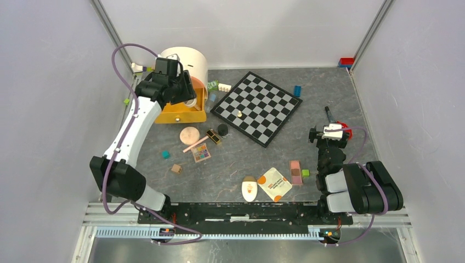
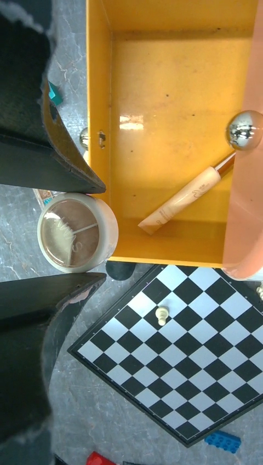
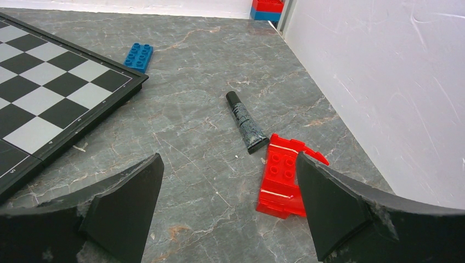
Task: Organize the makeup
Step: Place the makeup in the drawer.
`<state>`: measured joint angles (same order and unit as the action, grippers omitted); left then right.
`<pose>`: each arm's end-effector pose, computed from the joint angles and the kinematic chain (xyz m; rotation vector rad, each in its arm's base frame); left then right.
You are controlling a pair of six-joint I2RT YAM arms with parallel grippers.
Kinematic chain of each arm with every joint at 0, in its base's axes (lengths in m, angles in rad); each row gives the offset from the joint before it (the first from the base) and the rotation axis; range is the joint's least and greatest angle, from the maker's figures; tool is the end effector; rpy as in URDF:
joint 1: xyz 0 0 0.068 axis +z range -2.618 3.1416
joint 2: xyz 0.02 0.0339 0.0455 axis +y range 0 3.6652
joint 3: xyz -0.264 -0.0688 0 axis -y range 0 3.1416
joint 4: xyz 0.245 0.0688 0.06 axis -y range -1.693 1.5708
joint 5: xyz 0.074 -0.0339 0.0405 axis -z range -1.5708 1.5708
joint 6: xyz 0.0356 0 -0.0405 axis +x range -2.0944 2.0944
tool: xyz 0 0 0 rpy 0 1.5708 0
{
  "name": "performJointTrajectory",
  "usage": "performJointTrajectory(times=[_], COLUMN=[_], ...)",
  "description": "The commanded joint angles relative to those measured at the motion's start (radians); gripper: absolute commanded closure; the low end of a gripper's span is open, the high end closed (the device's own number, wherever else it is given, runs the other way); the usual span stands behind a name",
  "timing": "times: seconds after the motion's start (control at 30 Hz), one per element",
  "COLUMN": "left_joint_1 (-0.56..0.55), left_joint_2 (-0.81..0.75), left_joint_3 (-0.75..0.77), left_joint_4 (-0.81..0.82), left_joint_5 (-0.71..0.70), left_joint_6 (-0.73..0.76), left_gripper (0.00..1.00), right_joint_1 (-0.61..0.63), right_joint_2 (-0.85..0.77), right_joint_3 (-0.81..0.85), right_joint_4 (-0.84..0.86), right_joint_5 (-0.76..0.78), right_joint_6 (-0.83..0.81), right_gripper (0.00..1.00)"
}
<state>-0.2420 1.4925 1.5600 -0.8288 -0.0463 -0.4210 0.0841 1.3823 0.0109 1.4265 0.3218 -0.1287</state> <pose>0.3102 -0.0749 0.3775 -0.2330 2.3360 -0.2759 0.1858 0.0044 0.1505 0.0967 1.5219 -0.2793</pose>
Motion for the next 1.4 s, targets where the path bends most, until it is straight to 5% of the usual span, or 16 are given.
performJointTrajectory(times=[0.0, 0.77, 1.37], left_joint_1=[0.006, 0.218, 0.228], left_joint_2=[0.035, 0.124, 0.170], left_joint_3=[-0.007, -0.076, -0.109], left_joint_4=[0.108, 0.174, 0.183], left_joint_5=[-0.059, -0.100, -0.172], left_joint_6=[0.031, 0.058, 0.076], left_gripper=[0.56, 0.57, 0.53], right_joint_1=[-0.002, -0.003, -0.002], right_joint_2=[-0.006, -0.005, -0.005], right_joint_3=[-0.117, -0.118, -0.117], right_joint_4=[0.031, 0.031, 0.031], right_joint_5=[-0.005, -0.005, -0.005], right_joint_6=[-0.009, -0.009, -0.009], right_gripper=[0.02, 0.03, 0.03])
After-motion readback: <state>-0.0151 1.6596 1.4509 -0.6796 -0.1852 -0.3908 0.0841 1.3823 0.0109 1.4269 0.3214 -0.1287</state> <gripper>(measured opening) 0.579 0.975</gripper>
